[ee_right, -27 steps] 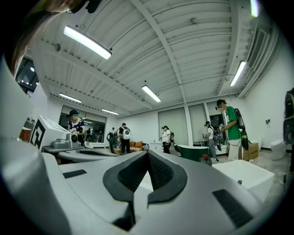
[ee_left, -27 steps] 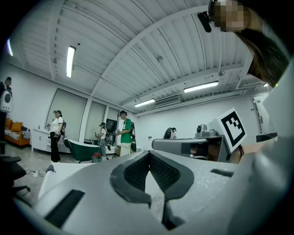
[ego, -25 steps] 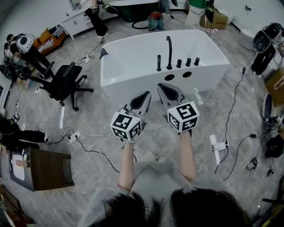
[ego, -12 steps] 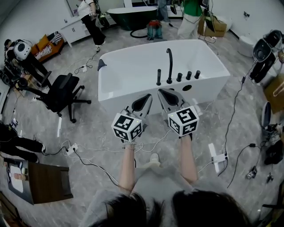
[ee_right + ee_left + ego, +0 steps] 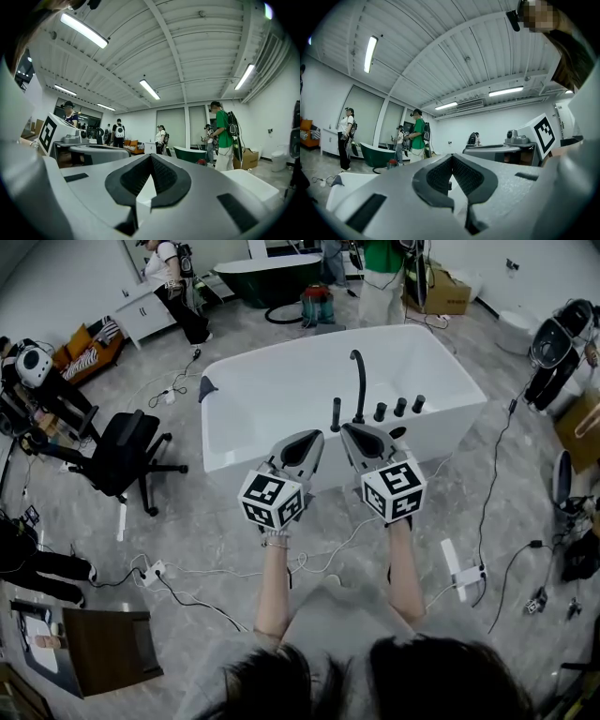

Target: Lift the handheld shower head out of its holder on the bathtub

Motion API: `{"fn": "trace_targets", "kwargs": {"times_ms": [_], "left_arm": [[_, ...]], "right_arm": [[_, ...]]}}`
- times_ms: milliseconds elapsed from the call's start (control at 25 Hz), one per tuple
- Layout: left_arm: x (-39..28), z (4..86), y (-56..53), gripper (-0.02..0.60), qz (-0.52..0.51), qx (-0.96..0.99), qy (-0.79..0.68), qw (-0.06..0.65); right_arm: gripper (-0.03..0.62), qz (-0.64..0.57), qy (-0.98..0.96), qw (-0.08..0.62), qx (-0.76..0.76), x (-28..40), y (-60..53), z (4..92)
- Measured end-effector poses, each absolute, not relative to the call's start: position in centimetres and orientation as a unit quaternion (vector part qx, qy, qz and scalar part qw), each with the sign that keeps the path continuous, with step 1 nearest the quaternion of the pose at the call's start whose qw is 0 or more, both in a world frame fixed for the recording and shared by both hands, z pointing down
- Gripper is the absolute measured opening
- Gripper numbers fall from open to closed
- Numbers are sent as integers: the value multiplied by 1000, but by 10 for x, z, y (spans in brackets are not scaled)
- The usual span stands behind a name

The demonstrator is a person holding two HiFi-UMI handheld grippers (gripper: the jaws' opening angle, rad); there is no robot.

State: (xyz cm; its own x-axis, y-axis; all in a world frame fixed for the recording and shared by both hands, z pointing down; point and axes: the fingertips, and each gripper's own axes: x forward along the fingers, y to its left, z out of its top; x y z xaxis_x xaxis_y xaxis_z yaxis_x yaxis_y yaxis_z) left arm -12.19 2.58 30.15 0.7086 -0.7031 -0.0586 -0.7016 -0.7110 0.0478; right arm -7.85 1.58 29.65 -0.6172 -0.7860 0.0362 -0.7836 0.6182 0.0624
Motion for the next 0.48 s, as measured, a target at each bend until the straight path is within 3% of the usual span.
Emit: {"fn": "trace_targets", "kwargs": {"times_ms": [480], "left_arm": [[-124,325,-11,5,-33,923,-381,45]], "right_arm": [[0,7,-891,43,452,-71,-28,317]]}}
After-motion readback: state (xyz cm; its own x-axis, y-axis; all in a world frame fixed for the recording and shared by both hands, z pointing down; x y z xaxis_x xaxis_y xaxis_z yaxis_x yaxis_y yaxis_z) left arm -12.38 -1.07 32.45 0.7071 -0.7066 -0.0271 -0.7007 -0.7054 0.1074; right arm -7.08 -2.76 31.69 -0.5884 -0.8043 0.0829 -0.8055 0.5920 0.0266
